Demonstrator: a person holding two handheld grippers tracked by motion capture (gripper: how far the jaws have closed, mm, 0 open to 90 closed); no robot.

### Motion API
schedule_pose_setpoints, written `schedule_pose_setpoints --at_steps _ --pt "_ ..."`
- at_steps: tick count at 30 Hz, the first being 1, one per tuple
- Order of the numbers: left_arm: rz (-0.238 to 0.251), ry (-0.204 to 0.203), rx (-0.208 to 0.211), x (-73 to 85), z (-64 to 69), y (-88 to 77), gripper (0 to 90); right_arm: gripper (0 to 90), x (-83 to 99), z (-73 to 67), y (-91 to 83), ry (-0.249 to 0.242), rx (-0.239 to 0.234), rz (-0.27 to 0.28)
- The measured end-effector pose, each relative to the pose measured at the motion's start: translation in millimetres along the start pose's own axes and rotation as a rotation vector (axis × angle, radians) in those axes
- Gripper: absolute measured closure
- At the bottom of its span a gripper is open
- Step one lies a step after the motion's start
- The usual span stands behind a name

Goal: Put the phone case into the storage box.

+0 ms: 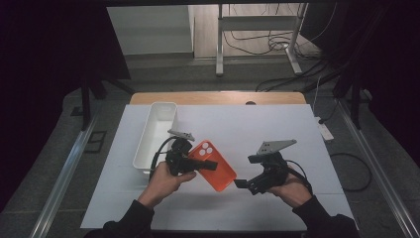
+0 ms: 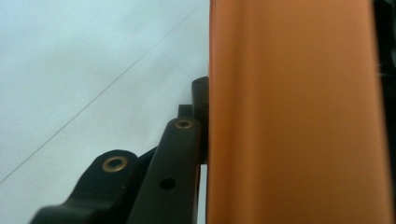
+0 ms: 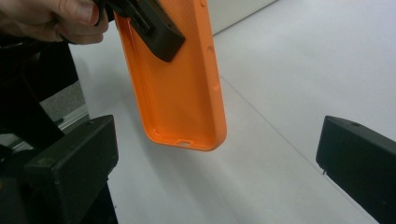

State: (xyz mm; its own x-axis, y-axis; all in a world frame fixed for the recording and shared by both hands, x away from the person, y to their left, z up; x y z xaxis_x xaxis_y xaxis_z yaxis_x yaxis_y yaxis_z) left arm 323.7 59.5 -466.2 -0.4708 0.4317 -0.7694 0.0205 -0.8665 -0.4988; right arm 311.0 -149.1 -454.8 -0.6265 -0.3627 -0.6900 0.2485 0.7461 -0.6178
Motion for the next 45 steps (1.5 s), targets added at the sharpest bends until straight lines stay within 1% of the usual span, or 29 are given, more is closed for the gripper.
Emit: schedule_pose_setpoints --at_steps 2,4,6,9,10,13,14,18,22,24,27,28,30,31,32,35,36,37,38,40,41,43,45 --pt "-0.009 0.031 0.014 -0.2 2.0 1.3 86.8 0.0 1.7 -0.2 1.0 -0.006 -0.017 -0.009" --pt "-0.01 0.038 0.02 -0.3 3.3 1.9 86.7 0.0 2.4 -0.2 2.1 -0.012 -0.02 -0.008" --pt "-0.014 0.05 0.033 -0.5 5.1 2.7 86.8 0.0 3.1 -1.0 3.3 -0.003 -0.025 -0.017" --pt "-0.017 0.07 0.051 -1.3 7.9 4.0 86.8 0.0 3.2 -3.0 5.0 -0.002 -0.034 -0.017" --pt "-0.016 0.078 0.059 -1.6 8.7 4.3 86.7 0.0 3.3 -4.3 6.0 -0.001 -0.042 -0.022" --pt "-0.007 0.095 0.081 -3.6 12.5 5.2 86.8 0.0 4.3 -8.0 8.8 0.009 -0.042 -0.058" --pt "-0.007 0.095 0.081 -3.6 12.5 5.2 86.7 0.0 4.3 -8.0 8.8 0.009 -0.042 -0.058" --pt "-0.003 0.128 0.103 -6.3 17.8 5.8 86.7 0.0 7.0 -15.2 14.9 -0.003 -0.064 -0.096" --pt "-0.005 0.139 0.11 -7.5 20.2 6.0 86.7 0.0 7.2 -17.5 18.8 -0.009 -0.057 -0.106" --pt "-0.009 0.145 0.114 -8.1 21.6 6.5 86.7 0.0 7.2 -19.3 21.7 -0.001 -0.053 -0.112" --pt "-0.016 0.155 0.121 -8.5 23.4 7.7 86.7 0.4 8.2 -22.8 24.8 -0.014 -0.062 -0.125" --pt "-0.017 0.158 0.123 -8.8 24.0 8.0 86.7 3.4 8.3 -23.6 25.3 -0.019 -0.063 -0.125" --pt "-0.021 0.164 0.128 -9.3 25.4 8.4 86.7 12.7 8.6 -25.4 24.9 -0.03 -0.068 -0.129" --pt "-0.021 0.166 0.131 -9.6 26.1 8.6 86.6 19.1 8.4 -26.0 24.4 -0.034 -0.074 -0.129" --pt "-0.019 0.168 0.134 -10.0 26.9 8.8 86.6 23.7 8.5 -26.7 23.7 -0.035 -0.088 -0.137" --pt "-0.018 0.178 0.146 -10.6 28.8 9.0 86.5 35.0 8.8 -28.0 23.3 -0.036 -0.111 -0.153" --pt "-0.018 0.178 0.146 -10.6 28.8 9.0 86.5 35.0 8.8 -28.0 23.3 -0.036 -0.111 -0.153" --pt "-0.022 0.184 0.15 -10.8 29.5 9.4 86.5 38.8 9.0 -28.2 23.0 -0.043 -0.116 -0.157" --pt "-0.024 0.186 0.152 -10.9 30.1 9.6 86.5 46.2 9.2 -28.9 22.5 -0.042 -0.124 -0.162" --pt "-0.027 0.194 0.149 -11.2 31.1 10.1 86.5 55.3 8.9 -29.4 21.8 -0.044 -0.141 -0.164" --pt "-0.029 0.197 0.148 -11.3 31.0 10.3 86.4 60.6 8.6 -29.7 21.2 -0.04 -0.16 -0.166" --pt "-0.028 0.193 0.145 -11.3 30.7 10.2 86.2 67.9 7.6 -29.7 20.1 -0.033 -0.183 -0.16" --pt "-0.023 0.197 0.151 -11.5 31.1 9.8 85.1 72.5 6.8 -29.0 19.3 -0.032 -0.204 -0.155"
Point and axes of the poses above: each handheld gripper's, and its own axes: y roughly forward along the jaws, x roughly out of its underside, z roughly to its right, the point moved 5 cm from there along y, roughly forward along the jaws, and after that the axes turned 13 degrees about y, right-handed, at the moved point
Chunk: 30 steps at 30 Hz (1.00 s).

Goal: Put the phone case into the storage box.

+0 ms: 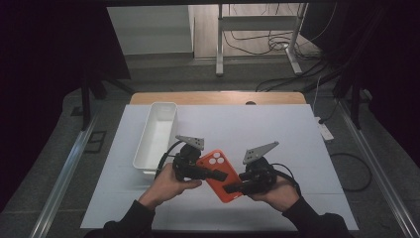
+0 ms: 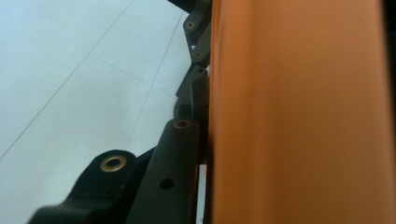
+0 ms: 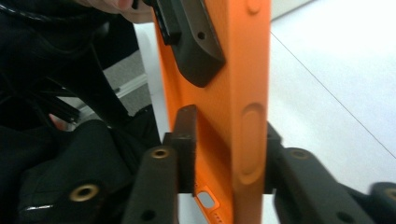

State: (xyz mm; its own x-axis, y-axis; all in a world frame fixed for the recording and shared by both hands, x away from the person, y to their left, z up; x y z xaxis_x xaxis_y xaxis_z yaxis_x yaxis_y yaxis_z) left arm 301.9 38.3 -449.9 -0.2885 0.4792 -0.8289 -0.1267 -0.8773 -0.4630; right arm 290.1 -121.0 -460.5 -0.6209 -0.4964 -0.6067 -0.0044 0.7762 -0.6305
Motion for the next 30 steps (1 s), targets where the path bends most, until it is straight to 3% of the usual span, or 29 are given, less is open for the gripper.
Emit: schedule_pose_setpoints --at_steps 2,3,8,12,19,26,30 --pt "0.006 0.005 0.001 -0.6 1.0 -0.3 83.6 75.5 -0.1 0.5 -0.5 0.005 -0.01 0.001" --pt "0.011 0.013 0.002 -1.5 2.1 -0.7 79.4 81.7 0.1 2.0 -1.7 -0.001 -0.028 0.006" --pt "0.001 0.032 -0.027 -2.8 2.6 -2.4 76.4 83.6 -0.9 -1.9 -2.1 -0.051 -0.019 0.002" --pt "0.004 0.029 -0.037 -3.5 2.6 -3.0 74.6 83.8 -1.4 -2.2 -2.5 -0.059 -0.008 0.01" --pt "0.003 0.03 -0.101 -4.1 0.0 -7.6 66.9 84.0 -3.4 -1.4 -6.7 -0.058 0.012 0.044" --pt "-0.007 0.045 -0.147 -6.8 1.1 -10.2 52.6 84.0 -5.0 -0.2 -10.0 -0.059 0.031 0.073" --pt "-0.03 0.062 -0.229 -7.2 -0.5 -14.4 41.0 83.9 -5.5 1.3 -11.6 -0.062 0.075 0.09"
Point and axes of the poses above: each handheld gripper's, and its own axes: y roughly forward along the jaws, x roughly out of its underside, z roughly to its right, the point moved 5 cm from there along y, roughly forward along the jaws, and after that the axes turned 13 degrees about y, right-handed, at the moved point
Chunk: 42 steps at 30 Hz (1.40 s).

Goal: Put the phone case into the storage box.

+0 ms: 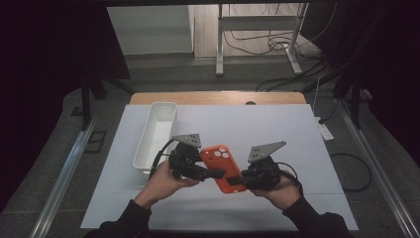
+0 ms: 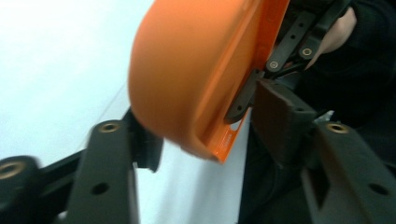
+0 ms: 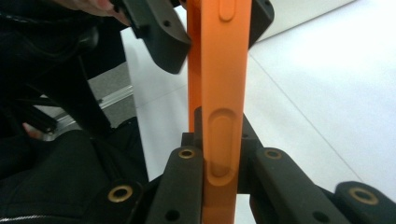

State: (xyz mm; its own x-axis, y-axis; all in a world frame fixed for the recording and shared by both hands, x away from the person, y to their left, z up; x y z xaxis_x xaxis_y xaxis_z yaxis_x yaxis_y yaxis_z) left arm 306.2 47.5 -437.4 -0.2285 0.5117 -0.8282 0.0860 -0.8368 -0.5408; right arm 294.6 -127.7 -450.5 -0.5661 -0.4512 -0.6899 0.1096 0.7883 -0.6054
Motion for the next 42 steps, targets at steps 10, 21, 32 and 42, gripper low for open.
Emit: schedule_pose_setpoints --at_steps 10,21,32,42 --pt "-0.034 -0.01 -0.128 4.8 -9.5 -3.7 19.4 83.9 -1.2 6.6 -4.6 0.009 0.07 0.038" --pt "-0.081 -0.049 -0.207 12.4 -17.5 -5.6 3.6 83.9 -2.0 19.0 -12.5 0.047 0.166 0.083" --pt "-0.097 -0.089 -0.258 14.6 -20.6 -4.2 0.0 83.8 -1.2 21.2 -10.7 0.049 0.205 0.087" --pt "-0.093 -0.105 -0.274 9.5 -16.5 -2.3 10.1 83.8 -0.6 13.3 -2.6 0.028 0.209 0.072"
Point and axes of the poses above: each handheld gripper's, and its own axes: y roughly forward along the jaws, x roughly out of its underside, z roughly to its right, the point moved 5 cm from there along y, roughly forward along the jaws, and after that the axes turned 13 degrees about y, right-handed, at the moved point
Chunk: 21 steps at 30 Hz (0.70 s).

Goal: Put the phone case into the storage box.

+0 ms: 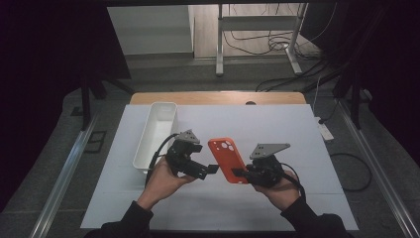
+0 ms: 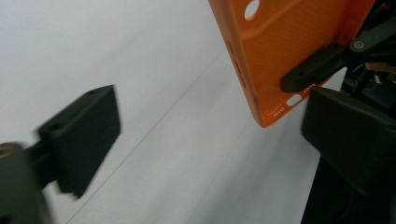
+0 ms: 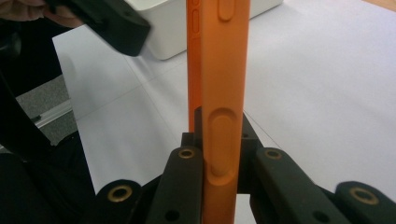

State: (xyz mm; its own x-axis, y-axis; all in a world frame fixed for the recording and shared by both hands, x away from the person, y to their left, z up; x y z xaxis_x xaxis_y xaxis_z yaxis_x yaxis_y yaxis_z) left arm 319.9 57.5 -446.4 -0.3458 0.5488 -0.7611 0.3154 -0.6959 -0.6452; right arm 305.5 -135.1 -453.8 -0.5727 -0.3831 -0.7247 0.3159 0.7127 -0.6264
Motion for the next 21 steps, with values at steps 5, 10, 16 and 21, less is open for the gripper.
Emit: schedule_pose_setpoints --at_steps 5,10,16,21 --pt "-0.001 -0.009 0.034 -0.9 1.6 -2.2 31.8 83.8 0.6 -3.7 2.2 -0.007 -0.002 -0.005" --pt "0.008 -0.042 0.068 -2.4 2.8 -4.2 53.0 83.8 1.0 -5.1 3.0 -0.016 0.0 -0.01" --pt "0.039 -0.065 0.124 -2.3 2.3 -6.8 78.4 83.8 1.4 -5.6 4.1 -0.019 0.003 -0.012" --pt "0.046 -0.101 0.159 0.3 -0.7 -7.7 85.7 83.7 2.1 -4.8 4.7 -0.018 0.004 -0.016"
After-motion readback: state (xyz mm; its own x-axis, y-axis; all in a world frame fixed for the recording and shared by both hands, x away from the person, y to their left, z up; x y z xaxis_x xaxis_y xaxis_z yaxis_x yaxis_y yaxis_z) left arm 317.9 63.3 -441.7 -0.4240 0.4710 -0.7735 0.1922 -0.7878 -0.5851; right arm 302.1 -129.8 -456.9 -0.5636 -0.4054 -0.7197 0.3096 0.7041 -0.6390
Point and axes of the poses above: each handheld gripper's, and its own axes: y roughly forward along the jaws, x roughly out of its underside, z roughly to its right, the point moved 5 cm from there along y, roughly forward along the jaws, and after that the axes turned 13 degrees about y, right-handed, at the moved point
